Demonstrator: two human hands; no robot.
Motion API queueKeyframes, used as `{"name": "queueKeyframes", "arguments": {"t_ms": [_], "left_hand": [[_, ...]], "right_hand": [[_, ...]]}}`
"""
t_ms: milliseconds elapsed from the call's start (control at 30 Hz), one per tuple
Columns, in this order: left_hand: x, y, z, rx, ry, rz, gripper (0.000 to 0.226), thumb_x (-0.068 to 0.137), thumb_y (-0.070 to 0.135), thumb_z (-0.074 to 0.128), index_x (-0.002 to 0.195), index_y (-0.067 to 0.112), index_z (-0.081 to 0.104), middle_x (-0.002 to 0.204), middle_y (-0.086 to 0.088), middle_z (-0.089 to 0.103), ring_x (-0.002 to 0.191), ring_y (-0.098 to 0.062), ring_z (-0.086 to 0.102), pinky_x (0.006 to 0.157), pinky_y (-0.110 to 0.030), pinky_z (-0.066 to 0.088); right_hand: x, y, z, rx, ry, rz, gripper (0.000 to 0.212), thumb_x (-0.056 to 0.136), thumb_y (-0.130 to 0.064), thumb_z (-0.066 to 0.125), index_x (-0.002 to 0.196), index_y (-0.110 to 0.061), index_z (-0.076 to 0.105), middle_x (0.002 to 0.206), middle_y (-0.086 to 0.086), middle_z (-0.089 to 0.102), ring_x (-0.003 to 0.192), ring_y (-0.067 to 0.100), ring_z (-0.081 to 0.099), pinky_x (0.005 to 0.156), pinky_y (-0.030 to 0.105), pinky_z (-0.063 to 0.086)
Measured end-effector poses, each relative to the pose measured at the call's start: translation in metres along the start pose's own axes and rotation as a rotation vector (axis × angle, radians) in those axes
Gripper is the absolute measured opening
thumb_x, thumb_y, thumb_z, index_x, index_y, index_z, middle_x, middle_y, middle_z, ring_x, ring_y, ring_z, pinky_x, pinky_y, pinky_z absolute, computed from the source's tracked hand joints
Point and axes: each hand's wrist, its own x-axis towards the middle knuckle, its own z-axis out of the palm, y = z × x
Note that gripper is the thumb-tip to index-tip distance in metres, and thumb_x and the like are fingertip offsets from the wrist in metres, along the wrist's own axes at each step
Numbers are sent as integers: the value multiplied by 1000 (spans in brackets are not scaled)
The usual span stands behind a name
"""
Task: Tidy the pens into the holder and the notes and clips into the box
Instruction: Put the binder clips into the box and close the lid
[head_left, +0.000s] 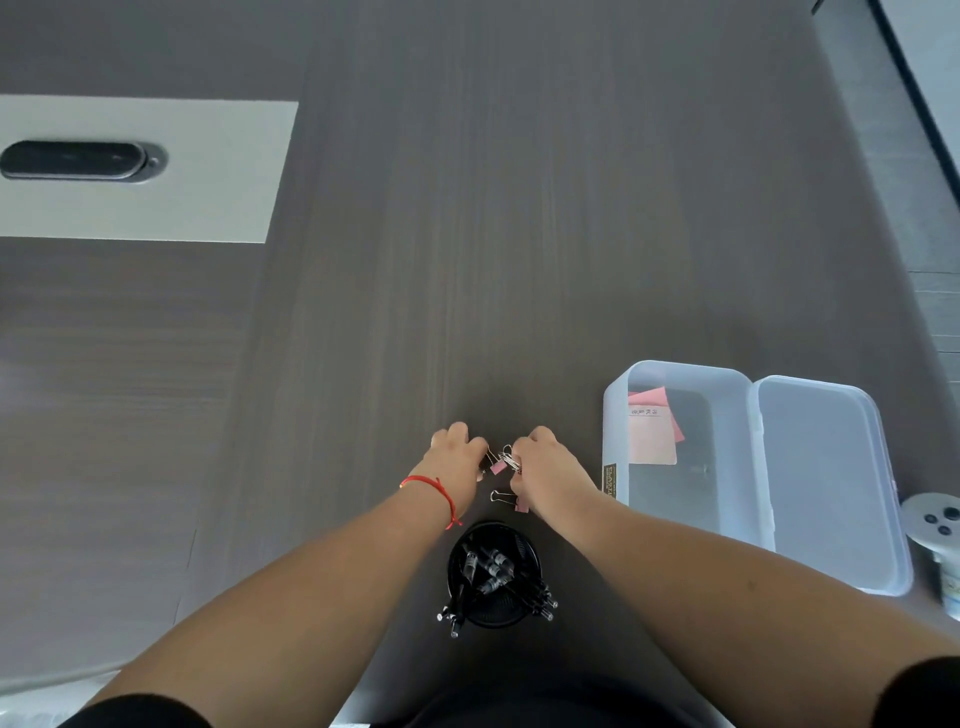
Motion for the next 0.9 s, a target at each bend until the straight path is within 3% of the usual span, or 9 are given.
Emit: {"name": "queueKeyframes", "arguments": {"t_ms": [133, 267, 367, 433, 533, 633, 733, 833, 900], "left_hand": [[0, 1, 3, 65, 5, 25, 25, 92, 5, 47, 117, 8, 49, 121, -12, 40, 110, -29, 41, 75, -34, 43], [1, -3, -1, -34, 2, 2, 18, 93, 11, 49, 111, 8, 51, 118, -11, 44, 109, -30, 43, 82, -37, 45], [5, -5, -13, -177, 38, -67, 8, 91, 18, 55, 87, 16, 49, 98, -7, 45, 101, -32, 50, 85, -35, 42], [10, 4, -31, -352, 104, -101, 26, 87, 18, 59, 69, 20, 41, 89, -5, 44, 87, -28, 48, 77, -32, 40], [15, 45, -69, -554, 192, 4, 34, 83, 18, 63, 60, 24, 39, 83, -3, 47, 72, -21, 46, 64, -29, 43], [15, 110, -96, -651, 112, 224, 18, 81, 15, 67, 73, 17, 51, 77, 2, 47, 63, -14, 50, 66, -32, 54], [14, 170, -92, -481, -49, 485, 10, 80, 10, 69, 81, 5, 61, 77, 4, 58, 72, 1, 57, 70, -17, 51], [23, 208, -61, 48, -207, 589, 19, 76, 5, 68, 95, 3, 66, 102, -15, 68, 95, -30, 63, 84, -34, 52], [28, 222, -41, 421, -241, 581, 20, 80, 9, 66, 100, 6, 68, 104, -15, 69, 97, -34, 65, 85, -37, 53]], "right_hand": [[-8, 8, 0, 71, 24, -19, 10, 83, -9, 53, 93, -8, 55, 98, 5, 37, 74, 28, 46, 67, 30, 36], [-22, 2, -19, 202, 92, -63, 4, 86, -9, 54, 86, -13, 53, 101, 5, 42, 71, 26, 51, 66, 29, 38], [-41, 5, -51, 346, 254, -89, 15, 87, -11, 56, 75, -17, 52, 93, 2, 47, 74, 23, 54, 68, 31, 45], [-53, 27, -73, 418, 408, -47, 22, 86, -12, 57, 67, -15, 47, 83, 3, 49, 72, 22, 52, 63, 30, 45], [-67, 79, -92, 465, 549, 111, 25, 85, -10, 54, 64, -5, 44, 69, 12, 48, 61, 29, 46, 52, 31, 39], [-72, 119, -85, 438, 442, 256, 28, 82, -5, 52, 56, -6, 42, 59, 12, 46, 56, 29, 47, 48, 27, 31], [-71, 140, -64, 354, 230, 278, 27, 85, -6, 51, 63, -18, 41, 63, 0, 43, 64, 28, 52, 56, 28, 37], [-68, 150, -51, 237, 115, 272, 16, 92, -12, 50, 77, -16, 46, 85, 6, 50, 76, 24, 47, 68, 28, 39], [-66, 157, -43, 138, 42, 287, 13, 94, -13, 46, 96, -10, 58, 102, 11, 54, 86, 28, 55, 77, 31, 45]]}}
